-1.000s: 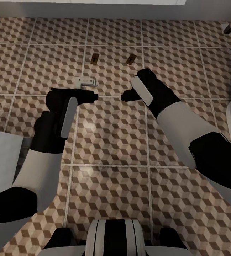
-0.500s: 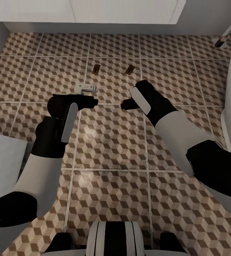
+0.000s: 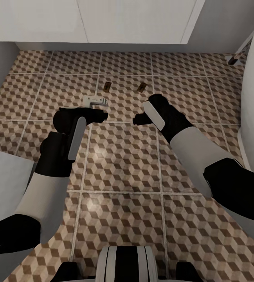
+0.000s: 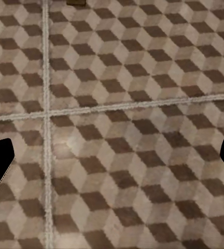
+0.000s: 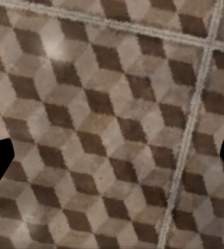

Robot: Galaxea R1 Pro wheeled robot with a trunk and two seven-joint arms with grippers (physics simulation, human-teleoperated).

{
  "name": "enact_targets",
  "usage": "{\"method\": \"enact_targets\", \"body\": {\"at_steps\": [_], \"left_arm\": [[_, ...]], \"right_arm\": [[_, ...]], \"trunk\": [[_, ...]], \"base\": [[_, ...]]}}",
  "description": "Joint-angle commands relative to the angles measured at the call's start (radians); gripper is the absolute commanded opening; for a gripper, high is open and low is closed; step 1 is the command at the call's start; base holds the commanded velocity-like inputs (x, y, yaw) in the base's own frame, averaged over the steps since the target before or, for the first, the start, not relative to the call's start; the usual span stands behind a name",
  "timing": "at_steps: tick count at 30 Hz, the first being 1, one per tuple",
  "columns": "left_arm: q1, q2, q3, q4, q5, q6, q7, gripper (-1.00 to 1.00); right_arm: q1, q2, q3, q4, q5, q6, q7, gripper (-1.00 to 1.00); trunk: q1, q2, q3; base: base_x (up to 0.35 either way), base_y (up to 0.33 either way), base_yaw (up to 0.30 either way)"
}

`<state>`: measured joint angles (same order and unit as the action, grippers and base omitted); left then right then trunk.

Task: Take the four mousetraps from the cabinet in the bathroom and place them on the bathroom floor. Make sure all four end up on the same floor surface, and ensure that at least two of them are either under or directly next to the same bathroom sink.

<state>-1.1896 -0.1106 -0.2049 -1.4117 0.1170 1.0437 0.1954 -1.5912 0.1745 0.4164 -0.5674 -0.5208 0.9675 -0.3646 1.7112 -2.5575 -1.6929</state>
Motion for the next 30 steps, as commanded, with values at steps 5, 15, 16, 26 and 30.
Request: {"method": "enact_targets", "body": {"at_steps": [5,15,16,26,30], "left_arm": [[0.019,0.0,0.0,-0.002,0.011,0.003,0.01,1.0],[0.056,0.0,0.013,-0.001,0.012,0.003,0.009,1.0],[0.057,-0.001,0.013,-0.001,0.012,0.003,0.009,1.0],[0.062,-0.001,0.016,-0.002,0.01,0.003,0.009,1.0],[0.063,-0.001,0.016,-0.002,0.01,0.003,0.009,1.0]], "right_arm": [[0.026,0.0,0.004,0.0,-0.007,0.0,-0.01,1.0],[0.056,0.0,0.004,0.0,-0.002,0.0,-0.015,1.0],[0.057,0.0,0.003,-0.001,-0.003,0.0,-0.016,1.0],[0.067,0.0,0.004,-0.001,-0.005,-0.001,-0.02,1.0],[0.082,0.0,0.005,-0.003,-0.006,-0.001,-0.021,1.0]], "trunk": [[-0.002,0.001,0.019],[-0.007,0.003,0.058],[-0.007,0.004,0.061],[-0.012,0.006,0.1],[-0.014,0.007,0.116]], "base": [[0.0,0.0,0.0],[0.0,0.0,0.0],[0.0,0.0,0.0],[0.0,0.0,0.0],[0.0,0.0,0.0]]}}
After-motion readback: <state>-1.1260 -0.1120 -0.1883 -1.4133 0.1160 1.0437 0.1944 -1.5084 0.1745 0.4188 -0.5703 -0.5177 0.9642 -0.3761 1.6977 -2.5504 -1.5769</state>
